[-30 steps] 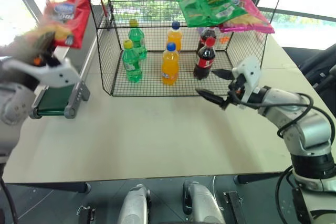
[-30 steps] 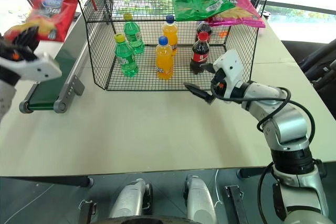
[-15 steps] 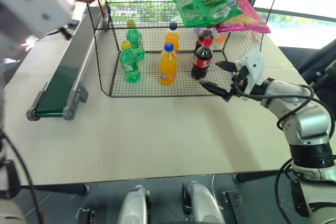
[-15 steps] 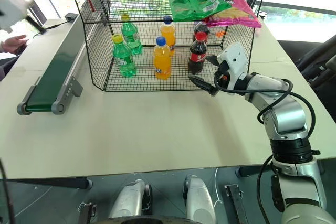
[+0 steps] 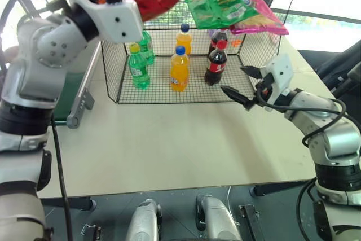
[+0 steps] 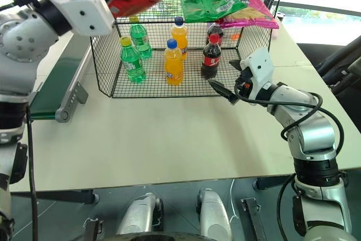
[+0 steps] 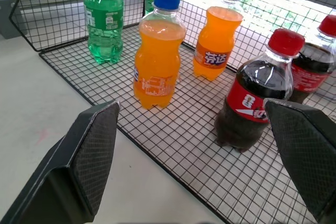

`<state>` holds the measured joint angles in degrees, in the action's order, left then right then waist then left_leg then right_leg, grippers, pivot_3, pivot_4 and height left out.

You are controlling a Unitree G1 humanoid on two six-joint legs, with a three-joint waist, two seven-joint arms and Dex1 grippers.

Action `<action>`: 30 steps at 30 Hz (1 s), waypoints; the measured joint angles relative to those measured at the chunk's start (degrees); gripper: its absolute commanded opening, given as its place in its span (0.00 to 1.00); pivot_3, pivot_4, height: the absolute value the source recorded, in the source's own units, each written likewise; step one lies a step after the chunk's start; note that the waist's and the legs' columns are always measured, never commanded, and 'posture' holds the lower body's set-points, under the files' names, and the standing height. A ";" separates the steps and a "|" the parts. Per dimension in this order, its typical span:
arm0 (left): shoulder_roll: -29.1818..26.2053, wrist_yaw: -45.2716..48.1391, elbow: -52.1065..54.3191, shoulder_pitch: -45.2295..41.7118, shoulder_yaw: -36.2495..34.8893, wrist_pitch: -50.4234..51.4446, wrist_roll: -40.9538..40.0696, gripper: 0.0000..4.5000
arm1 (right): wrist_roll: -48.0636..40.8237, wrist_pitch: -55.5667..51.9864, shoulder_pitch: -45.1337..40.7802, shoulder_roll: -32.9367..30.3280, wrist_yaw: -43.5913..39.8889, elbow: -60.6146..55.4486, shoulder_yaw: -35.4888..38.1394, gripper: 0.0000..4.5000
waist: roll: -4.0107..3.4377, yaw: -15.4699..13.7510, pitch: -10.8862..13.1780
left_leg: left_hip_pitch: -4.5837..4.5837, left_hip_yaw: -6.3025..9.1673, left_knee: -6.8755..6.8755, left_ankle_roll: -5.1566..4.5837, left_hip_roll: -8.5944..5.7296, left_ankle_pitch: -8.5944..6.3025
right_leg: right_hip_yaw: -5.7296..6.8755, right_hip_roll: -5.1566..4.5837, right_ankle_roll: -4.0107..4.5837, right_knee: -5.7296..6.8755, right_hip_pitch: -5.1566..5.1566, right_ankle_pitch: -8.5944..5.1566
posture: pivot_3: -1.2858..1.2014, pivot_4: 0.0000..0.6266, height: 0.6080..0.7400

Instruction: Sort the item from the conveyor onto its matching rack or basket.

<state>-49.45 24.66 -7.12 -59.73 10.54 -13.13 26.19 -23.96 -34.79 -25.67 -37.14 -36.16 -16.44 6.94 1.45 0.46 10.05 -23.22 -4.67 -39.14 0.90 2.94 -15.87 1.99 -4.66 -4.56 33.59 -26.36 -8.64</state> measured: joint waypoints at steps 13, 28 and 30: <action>13.09 -10.17 -20.74 -4.84 10.11 2.72 16.72 0.01 | -6.63 -4.60 0.37 -1.58 0.43 -2.60 8.50 1.00 | 0.00 -1.19 0.00 | -0.10 0.00 -0.02 -0.01 0.00 0.00 | 0.01 0.00 -0.17 0.01 -0.09 0.10 | 0.52 0.24 1.00; 18.28 -10.72 -20.08 -6.16 9.81 7.46 14.71 0.83 | -11.14 -8.04 0.26 -4.35 1.64 -6.03 11.23 1.00 | 0.02 -1.20 0.01 | -0.11 0.02 -0.03 -0.04 0.00 -0.02 | 0.01 -0.02 -0.16 0.00 -0.08 0.09 | 0.52 0.24 1.00; 18.95 -7.76 -18.54 -4.93 8.61 8.94 12.07 0.83 | -11.14 -8.04 0.27 -4.35 1.73 -6.03 11.16 1.00 | 0.02 -1.19 0.01 | -0.10 0.02 -0.03 -0.04 0.00 -0.02 | 0.01 -0.01 -0.15 0.01 -0.09 0.09 | 0.52 0.24 1.00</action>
<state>-30.51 16.89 -25.66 -64.66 19.15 -4.19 38.26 -35.10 -42.83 -25.40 -41.49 -34.43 -22.48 18.10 1.47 -0.72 10.06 -23.32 -4.65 -39.17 0.86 2.95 -15.89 1.99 -4.68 -4.70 33.60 -26.45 -8.55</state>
